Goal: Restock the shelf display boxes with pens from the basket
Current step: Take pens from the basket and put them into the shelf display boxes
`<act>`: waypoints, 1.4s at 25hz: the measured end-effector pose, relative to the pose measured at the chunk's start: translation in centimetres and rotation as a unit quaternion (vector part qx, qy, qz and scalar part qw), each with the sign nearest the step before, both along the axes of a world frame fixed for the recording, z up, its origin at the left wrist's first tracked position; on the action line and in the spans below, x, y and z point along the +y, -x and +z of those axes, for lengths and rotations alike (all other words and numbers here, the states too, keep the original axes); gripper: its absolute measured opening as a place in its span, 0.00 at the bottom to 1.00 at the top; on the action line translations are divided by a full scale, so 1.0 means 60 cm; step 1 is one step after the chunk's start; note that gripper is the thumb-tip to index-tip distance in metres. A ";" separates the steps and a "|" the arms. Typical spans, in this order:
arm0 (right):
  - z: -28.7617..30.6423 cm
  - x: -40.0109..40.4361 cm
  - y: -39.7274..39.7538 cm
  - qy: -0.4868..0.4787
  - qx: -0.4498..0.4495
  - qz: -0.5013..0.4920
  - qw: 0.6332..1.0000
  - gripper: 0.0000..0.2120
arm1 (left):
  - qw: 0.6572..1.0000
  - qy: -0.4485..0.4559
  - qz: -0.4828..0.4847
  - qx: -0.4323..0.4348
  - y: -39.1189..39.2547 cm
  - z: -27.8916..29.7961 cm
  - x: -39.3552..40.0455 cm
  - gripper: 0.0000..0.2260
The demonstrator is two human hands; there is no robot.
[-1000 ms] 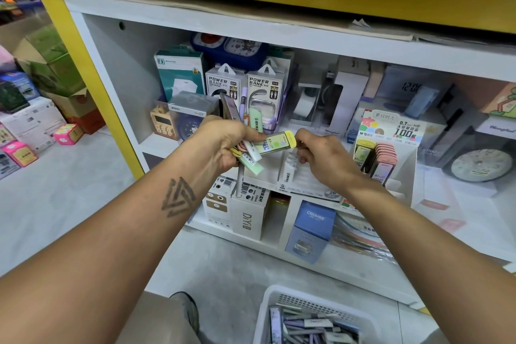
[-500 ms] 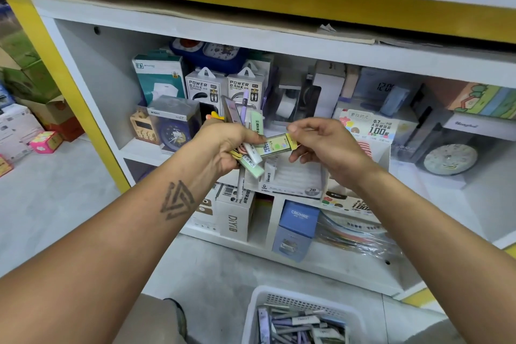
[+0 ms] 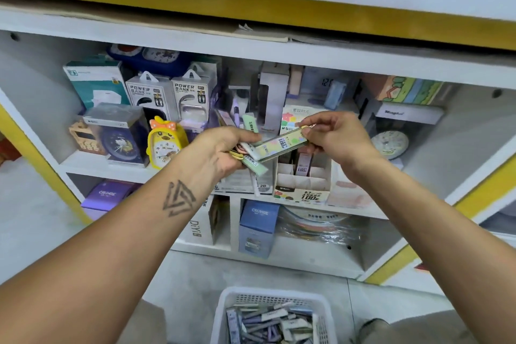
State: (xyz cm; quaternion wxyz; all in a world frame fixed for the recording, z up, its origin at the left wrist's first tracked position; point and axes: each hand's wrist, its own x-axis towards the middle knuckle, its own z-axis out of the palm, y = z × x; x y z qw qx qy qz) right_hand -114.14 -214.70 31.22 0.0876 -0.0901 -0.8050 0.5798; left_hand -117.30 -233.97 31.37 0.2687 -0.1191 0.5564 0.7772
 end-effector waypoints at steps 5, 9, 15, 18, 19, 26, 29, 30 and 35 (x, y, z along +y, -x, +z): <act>0.005 0.019 0.004 -0.067 0.045 -0.039 0.996 0.06 | 1.000 -0.006 0.027 -0.006 0.009 -0.010 0.010 0.08; 0.003 0.034 0.005 -0.285 0.138 -0.023 0.948 0.09 | 0.999 0.036 0.023 -0.005 0.011 -0.014 0.004 0.07; -0.028 0.003 0.005 -0.479 0.210 0.057 0.851 0.06 | 0.999 0.043 -0.002 -0.009 0.002 -0.016 -0.001 0.05; -0.037 0.000 0.015 -0.489 0.210 0.076 0.843 0.03 | 0.999 0.041 -0.011 -0.011 0.001 -0.016 -0.004 0.05; -0.040 0.000 0.019 -0.492 0.196 0.082 0.844 0.03 | 0.999 0.042 -0.013 -0.012 0.001 -0.016 -0.005 0.05; -0.045 -0.013 0.029 -0.462 0.162 0.054 0.871 0.11 | 0.999 0.024 -0.032 0.000 -0.012 -0.015 -0.002 0.06; -0.029 -0.037 0.027 -0.115 0.043 0.084 0.989 0.12 | 0.999 0.017 -0.030 0.028 -0.024 -0.011 0.006 0.10; -0.025 -0.041 0.025 -0.061 0.024 0.093 0.994 0.11 | 0.999 0.017 -0.030 0.039 -0.028 -0.010 0.009 0.14; -0.005 -0.028 0.018 0.058 0.025 0.050 0.997 0.06 | 0.998 -0.001 -0.020 0.051 -0.034 -0.007 0.009 0.20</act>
